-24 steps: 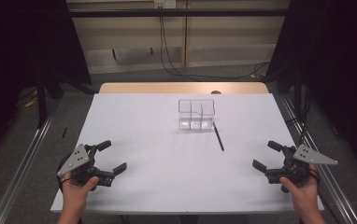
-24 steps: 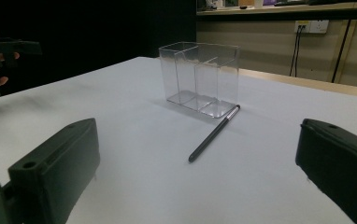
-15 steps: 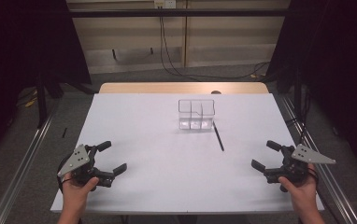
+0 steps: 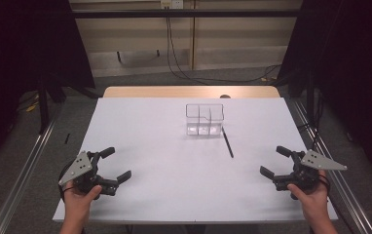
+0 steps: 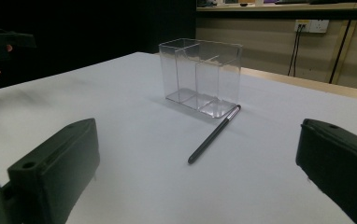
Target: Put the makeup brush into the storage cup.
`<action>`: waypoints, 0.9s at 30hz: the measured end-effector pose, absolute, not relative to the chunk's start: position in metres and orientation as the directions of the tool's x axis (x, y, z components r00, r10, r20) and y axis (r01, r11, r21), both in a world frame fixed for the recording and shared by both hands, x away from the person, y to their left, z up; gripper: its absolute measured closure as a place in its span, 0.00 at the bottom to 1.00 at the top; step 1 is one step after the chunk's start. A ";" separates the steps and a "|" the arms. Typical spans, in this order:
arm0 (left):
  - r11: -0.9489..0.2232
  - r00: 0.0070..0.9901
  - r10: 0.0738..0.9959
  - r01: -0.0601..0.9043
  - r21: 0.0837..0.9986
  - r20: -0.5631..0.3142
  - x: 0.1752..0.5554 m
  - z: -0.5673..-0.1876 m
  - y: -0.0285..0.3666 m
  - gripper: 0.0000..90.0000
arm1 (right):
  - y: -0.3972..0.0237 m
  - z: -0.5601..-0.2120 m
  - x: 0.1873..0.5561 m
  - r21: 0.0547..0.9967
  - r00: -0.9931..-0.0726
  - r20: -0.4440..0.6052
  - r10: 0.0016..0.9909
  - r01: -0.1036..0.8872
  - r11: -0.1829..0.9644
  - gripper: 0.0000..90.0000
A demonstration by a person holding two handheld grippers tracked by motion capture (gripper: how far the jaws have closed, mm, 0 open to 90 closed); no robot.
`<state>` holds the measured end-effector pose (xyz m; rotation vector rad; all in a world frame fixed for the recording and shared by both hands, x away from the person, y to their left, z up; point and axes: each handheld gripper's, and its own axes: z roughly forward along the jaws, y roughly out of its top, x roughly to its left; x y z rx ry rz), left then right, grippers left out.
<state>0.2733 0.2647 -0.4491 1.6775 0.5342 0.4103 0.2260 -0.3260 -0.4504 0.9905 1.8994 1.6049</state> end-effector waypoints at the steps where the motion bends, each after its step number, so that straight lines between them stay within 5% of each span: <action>1: -0.129 0.829 0.559 0.119 0.984 -0.027 0.273 -0.449 0.265 0.00 | -0.326 -0.451 0.226 0.972 -0.634 0.103 0.766 0.228 0.058 0.00; 27: -0.133 0.832 0.554 0.120 0.984 -0.026 0.274 -0.451 0.264 0.00 | -0.311 -0.446 0.248 0.972 -0.624 0.084 0.777 0.223 0.074 0.00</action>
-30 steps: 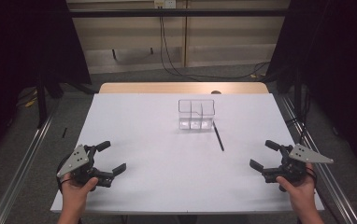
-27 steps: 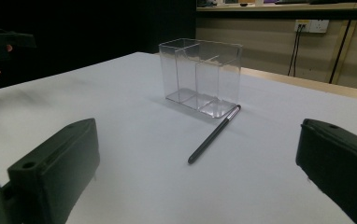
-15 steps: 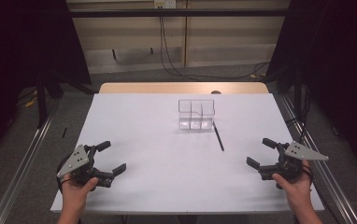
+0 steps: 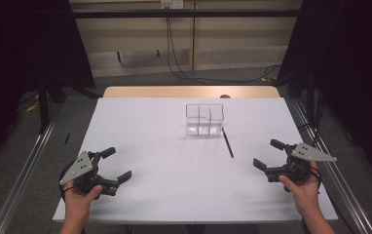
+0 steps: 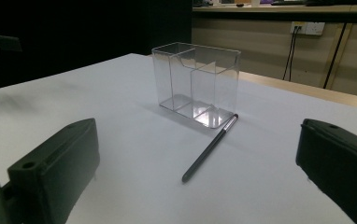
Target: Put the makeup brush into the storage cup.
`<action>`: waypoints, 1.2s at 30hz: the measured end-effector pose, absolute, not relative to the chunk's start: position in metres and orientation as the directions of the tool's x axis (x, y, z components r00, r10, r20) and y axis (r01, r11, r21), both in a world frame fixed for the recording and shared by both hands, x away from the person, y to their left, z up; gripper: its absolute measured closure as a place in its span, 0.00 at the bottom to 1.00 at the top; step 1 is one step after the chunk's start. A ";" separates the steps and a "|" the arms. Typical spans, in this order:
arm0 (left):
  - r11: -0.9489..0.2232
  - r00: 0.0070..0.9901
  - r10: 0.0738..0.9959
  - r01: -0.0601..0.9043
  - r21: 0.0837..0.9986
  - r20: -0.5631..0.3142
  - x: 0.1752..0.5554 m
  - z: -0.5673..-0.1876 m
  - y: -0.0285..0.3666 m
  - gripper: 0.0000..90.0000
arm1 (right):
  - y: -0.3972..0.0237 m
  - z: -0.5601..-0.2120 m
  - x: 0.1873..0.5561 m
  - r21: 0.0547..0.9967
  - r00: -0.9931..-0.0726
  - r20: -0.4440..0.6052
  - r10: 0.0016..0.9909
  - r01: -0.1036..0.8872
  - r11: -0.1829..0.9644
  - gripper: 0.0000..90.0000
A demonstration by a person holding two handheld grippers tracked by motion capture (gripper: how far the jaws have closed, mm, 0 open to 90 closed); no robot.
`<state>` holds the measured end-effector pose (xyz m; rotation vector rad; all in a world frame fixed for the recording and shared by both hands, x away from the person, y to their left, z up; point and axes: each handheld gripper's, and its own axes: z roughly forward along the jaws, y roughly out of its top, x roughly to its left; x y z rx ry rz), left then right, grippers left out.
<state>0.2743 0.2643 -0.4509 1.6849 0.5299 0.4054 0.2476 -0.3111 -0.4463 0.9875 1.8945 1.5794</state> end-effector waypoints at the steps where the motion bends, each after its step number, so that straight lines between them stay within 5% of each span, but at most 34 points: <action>1: -0.130 0.831 0.555 0.121 0.984 -0.029 0.274 -0.451 0.264 0.00 | -0.310 -0.446 0.249 0.972 -0.624 0.086 0.777 0.224 0.073 0.00; 36: -0.129 0.835 0.550 0.114 0.985 -0.025 0.274 -0.450 0.263 0.00 | -0.292 -0.445 0.277 0.972 -0.621 0.076 0.780 0.221 0.081 0.00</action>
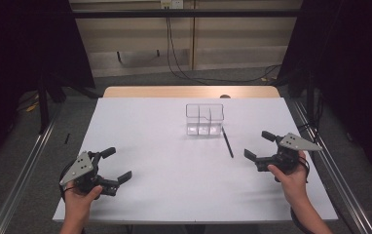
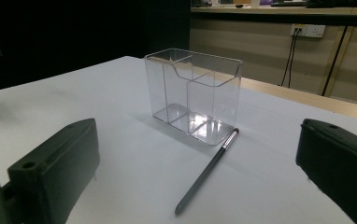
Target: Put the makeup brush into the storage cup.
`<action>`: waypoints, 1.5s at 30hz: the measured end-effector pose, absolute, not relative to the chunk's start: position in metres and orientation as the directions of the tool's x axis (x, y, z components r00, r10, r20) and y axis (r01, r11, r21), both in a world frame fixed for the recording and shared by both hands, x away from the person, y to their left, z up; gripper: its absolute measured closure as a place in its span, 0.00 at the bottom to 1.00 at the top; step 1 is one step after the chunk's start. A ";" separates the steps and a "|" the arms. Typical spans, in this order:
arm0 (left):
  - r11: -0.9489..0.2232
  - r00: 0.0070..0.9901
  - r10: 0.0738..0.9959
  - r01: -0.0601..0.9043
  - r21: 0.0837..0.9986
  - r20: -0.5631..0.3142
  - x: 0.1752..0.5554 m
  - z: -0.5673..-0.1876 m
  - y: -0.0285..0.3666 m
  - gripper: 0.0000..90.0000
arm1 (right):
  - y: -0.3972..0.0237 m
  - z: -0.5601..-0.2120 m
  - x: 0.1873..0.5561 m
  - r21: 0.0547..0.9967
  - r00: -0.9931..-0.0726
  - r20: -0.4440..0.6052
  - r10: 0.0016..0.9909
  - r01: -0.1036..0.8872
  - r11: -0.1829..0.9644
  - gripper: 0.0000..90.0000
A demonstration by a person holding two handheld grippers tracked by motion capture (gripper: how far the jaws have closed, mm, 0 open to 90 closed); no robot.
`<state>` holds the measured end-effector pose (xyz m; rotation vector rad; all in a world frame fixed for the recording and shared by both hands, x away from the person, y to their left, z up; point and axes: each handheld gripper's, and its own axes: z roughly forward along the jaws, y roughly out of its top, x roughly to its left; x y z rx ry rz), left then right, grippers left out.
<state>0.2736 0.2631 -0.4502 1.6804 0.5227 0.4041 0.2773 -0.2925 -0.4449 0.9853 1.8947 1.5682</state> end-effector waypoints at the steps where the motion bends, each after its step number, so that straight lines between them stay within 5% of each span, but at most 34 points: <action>1: -0.134 0.835 0.550 0.111 0.985 -0.019 0.274 -0.450 0.263 0.00 | -0.292 -0.445 0.277 0.972 -0.621 0.076 0.780 0.221 0.081 0.00; 45: -0.134 0.836 0.549 0.108 0.985 -0.017 0.273 -0.450 0.264 0.00 | -0.261 -0.447 0.312 0.972 -0.632 0.075 0.771 0.219 0.085 0.00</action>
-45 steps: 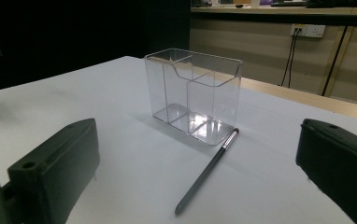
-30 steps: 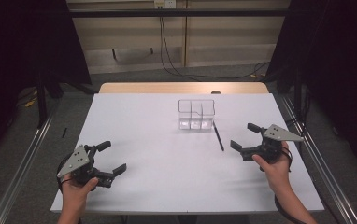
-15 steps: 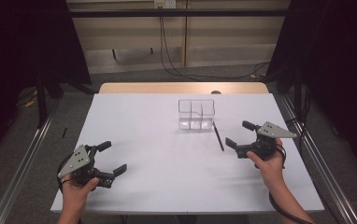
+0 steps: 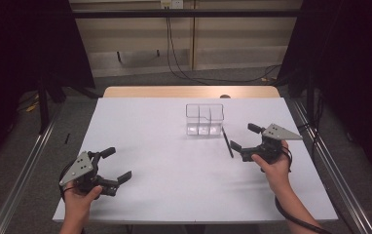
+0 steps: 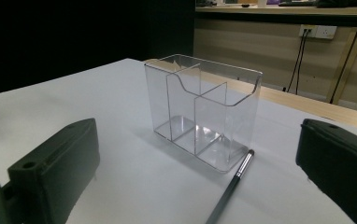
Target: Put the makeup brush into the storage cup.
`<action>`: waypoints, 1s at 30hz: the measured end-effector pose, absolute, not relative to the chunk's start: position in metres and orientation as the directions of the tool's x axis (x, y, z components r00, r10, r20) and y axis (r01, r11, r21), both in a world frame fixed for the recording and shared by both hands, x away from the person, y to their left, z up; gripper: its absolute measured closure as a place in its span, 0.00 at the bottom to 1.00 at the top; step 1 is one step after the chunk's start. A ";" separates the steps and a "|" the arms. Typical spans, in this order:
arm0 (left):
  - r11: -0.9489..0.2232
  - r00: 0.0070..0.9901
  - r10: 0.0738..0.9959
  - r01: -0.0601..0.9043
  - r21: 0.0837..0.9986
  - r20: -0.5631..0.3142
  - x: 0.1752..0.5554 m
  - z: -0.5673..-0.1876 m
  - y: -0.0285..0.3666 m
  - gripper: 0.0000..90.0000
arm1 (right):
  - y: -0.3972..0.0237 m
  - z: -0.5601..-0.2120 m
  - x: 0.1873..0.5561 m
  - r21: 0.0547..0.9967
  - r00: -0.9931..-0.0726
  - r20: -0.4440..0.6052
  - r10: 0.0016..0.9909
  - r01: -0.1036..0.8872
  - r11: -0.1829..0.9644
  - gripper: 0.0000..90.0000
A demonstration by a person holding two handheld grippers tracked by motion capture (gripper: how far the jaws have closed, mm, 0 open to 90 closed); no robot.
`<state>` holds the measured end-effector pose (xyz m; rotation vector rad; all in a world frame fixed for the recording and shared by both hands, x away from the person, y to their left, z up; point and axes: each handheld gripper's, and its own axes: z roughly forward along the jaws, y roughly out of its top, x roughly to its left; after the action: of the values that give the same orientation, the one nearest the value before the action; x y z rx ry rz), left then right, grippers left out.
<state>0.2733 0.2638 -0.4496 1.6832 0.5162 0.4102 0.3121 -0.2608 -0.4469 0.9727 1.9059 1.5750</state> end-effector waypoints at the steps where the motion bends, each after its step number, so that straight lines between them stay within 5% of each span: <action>1: -0.134 0.836 0.549 0.107 0.985 -0.016 0.273 -0.450 0.264 0.00 | -0.261 -0.447 0.313 0.972 -0.633 0.072 0.771 0.218 0.088 0.00; 30: -0.126 0.840 0.543 0.107 0.986 -0.021 0.274 -0.450 0.263 0.00 | -0.251 -0.450 0.340 0.967 -0.617 0.078 0.783 0.239 0.092 0.00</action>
<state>0.2736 0.2635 -0.4500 1.6762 0.5109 0.4022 0.3402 -0.2508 -0.4502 1.0007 1.9126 1.5484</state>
